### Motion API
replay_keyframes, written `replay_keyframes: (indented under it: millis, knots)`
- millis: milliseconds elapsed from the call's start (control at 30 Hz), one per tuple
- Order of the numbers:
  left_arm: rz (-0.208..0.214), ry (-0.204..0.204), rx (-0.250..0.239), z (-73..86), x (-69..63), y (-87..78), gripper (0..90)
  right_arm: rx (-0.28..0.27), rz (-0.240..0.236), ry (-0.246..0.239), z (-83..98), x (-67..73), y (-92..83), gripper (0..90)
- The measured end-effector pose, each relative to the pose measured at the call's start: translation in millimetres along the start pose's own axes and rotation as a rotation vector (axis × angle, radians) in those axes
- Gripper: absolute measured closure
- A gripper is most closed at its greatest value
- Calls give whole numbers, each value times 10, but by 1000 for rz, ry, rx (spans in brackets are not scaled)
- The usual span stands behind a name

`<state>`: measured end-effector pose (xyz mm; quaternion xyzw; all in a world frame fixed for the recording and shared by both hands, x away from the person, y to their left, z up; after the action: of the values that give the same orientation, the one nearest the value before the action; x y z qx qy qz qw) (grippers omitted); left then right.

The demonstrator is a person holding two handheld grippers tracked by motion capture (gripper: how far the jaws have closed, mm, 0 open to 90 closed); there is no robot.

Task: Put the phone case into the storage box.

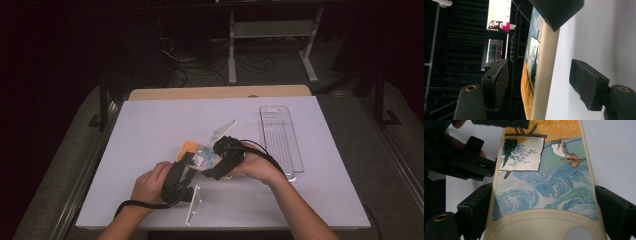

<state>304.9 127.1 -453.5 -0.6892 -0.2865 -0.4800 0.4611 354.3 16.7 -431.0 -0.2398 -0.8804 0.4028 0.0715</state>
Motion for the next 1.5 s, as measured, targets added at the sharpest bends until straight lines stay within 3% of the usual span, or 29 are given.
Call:
replay_keyframes:
  millis: [233, 767, 1500]
  knots:
    - [-19, 6, -2, -9, 19, -9, 399, -1, 2, -12, -11, 28, 19, 99]
    - [4, 35, 15, -30, 6, -14, 590, 1, 0, 0, -16, 33, 40, 99]
    - [11, 81, 34, -54, -11, -14, 714, 10, -7, 12, -13, 39, 45, 99]
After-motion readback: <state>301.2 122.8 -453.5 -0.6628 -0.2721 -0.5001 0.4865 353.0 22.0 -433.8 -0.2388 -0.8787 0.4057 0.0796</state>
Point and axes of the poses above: each handheld gripper's, and its own axes: y roughly forward along the jaws, z roughly out of its underside, x roughly to its left, the point moved 7 cm from there along y, roughly forward along the jaws, and after that the axes turned 12 degrees about z, right-handed, at the moved point
